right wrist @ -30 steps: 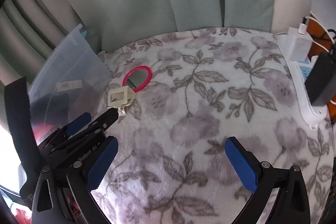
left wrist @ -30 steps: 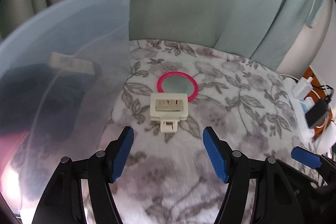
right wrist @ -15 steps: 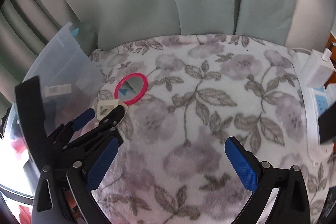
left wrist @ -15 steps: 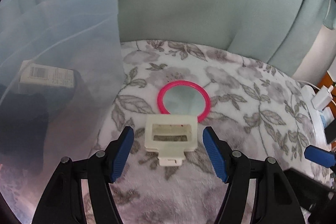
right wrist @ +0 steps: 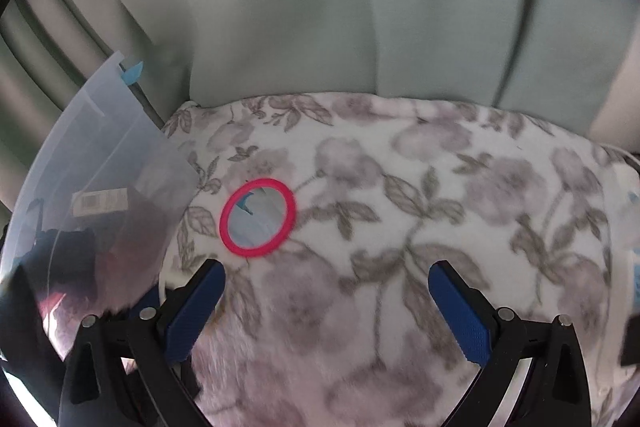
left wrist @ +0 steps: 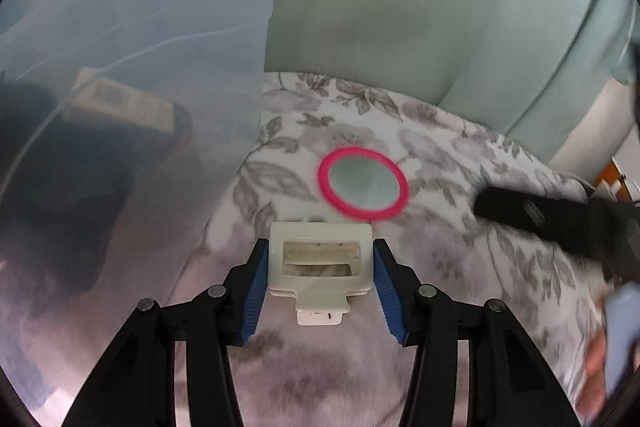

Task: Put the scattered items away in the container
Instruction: 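Grasp the white plastic clip with the left tool while the right tool grasps the pink mirror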

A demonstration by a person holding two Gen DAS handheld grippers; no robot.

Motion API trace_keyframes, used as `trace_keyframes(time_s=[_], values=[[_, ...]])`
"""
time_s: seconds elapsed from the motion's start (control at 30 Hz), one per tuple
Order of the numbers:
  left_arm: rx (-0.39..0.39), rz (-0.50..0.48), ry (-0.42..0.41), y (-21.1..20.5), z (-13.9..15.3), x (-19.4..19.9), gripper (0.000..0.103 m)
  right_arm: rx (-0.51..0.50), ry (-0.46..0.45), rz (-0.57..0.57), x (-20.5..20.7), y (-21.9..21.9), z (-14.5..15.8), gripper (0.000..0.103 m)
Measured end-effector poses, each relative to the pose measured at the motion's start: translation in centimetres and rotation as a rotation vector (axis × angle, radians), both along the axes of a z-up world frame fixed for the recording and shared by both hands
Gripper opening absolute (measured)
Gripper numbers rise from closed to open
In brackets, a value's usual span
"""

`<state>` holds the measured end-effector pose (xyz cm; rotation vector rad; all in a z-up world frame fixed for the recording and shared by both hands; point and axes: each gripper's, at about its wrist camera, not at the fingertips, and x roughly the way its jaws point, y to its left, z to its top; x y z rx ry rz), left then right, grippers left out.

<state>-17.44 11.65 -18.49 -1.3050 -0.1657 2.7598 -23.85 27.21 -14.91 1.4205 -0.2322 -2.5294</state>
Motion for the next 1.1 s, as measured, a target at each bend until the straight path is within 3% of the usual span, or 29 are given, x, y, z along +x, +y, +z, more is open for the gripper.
trace_keyframes(time_s=[0.17,0.43,0.77,1.0,1.1], values=[[-0.015,-0.007,-0.036,-1.1,-0.2,1.5,0.052,0.030,-0.016,0.097,-2.1,-3.2,-1.5,0.103],[-0.033,-0.044,-0.015,-1.5,-0.1,4.0,0.052,0.074,-0.006,0.185,-4.5,-6.9,-2.9,0.102],[-0.036,-0.053,-0.011,-1.7,-0.7,3.9,0.052,0.262,0.021,0.218,-5.3,-9.8,-4.9,0.101],[-0.033,-0.053,-0.018,-1.8,-0.9,3.6,0.052,0.253,0.042,0.172,-4.9,-9.0,-4.3,0.075],[-0.024,-0.049,-0.031,-1.9,-1.1,3.4,0.052,0.236,0.038,0.162,-4.7,-8.6,-4.3,0.075]])
